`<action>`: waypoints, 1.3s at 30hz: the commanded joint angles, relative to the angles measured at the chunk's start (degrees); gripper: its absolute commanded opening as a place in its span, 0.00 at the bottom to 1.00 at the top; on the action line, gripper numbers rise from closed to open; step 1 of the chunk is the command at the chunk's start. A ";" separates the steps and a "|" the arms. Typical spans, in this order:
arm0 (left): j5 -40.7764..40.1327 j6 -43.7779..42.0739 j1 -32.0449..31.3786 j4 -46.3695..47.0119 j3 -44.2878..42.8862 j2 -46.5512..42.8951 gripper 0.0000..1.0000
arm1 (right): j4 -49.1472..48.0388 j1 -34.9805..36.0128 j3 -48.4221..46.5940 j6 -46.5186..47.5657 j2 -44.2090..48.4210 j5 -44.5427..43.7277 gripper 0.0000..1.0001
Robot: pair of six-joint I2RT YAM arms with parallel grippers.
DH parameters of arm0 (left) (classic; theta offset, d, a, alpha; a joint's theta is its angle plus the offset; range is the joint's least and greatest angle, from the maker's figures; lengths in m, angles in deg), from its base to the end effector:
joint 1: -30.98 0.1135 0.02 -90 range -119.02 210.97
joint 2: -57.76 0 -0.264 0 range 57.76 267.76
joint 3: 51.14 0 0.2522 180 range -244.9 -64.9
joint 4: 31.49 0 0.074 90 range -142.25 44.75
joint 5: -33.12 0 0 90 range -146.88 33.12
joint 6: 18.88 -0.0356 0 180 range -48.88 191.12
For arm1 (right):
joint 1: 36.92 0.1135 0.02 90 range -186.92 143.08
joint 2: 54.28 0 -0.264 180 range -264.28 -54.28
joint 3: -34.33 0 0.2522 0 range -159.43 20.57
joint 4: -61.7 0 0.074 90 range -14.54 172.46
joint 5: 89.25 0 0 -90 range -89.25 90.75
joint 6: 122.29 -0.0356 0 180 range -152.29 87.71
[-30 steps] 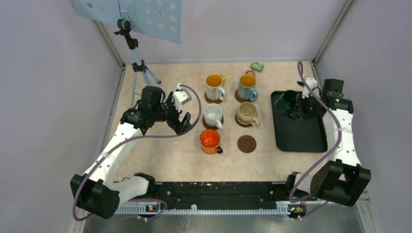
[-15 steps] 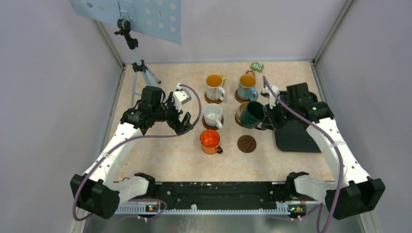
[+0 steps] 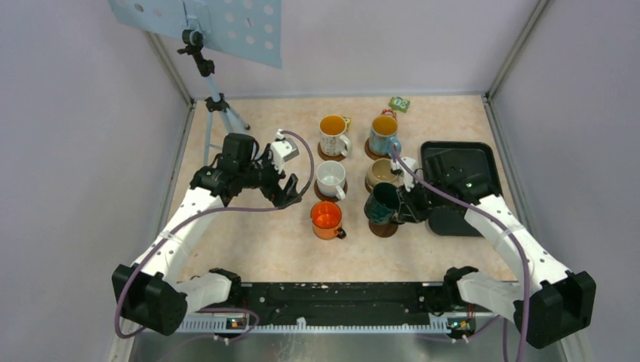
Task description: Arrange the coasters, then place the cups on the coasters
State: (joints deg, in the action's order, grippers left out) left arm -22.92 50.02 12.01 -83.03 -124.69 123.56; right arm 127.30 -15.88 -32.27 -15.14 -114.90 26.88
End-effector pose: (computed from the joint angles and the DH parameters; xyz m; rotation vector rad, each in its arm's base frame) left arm 0.2171 -0.0957 0.3167 1.0444 2.0099 -0.6679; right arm 0.1763 0.0846 0.2784 -0.9909 2.3688 0.6180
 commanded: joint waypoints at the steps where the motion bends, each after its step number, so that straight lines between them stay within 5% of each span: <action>1: 2.17 0.19 0.08 -0.25 -2.16 0.46 0.99 | -8.29 1.19 0.74 -0.97 1.33 0.35 0.00; 7: 1.59 -0.06 0.09 -1.41 -3.48 0.23 0.99 | -7.36 1.20 -2.96 -1.67 -1.55 -6.69 0.00; 18: 2.37 0.32 0.07 -0.80 -4.25 1.93 0.99 | -1.23 1.29 -7.34 -10.58 -4.42 -2.57 0.00; 29: 1.87 -0.32 0.07 -0.80 -4.19 2.19 0.99 | 9.45 1.76 -11.36 3.25 -11.12 -6.04 0.00; 39: 2.37 0.03 0.06 -0.19 -4.50 3.64 0.99 | 2.80 6.02 -7.51 2.03 -9.31 -13.54 0.00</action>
State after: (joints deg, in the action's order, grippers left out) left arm -21.78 49.99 12.01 -84.27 -126.75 126.45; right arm 135.12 -11.14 -39.48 -13.22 -125.96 15.68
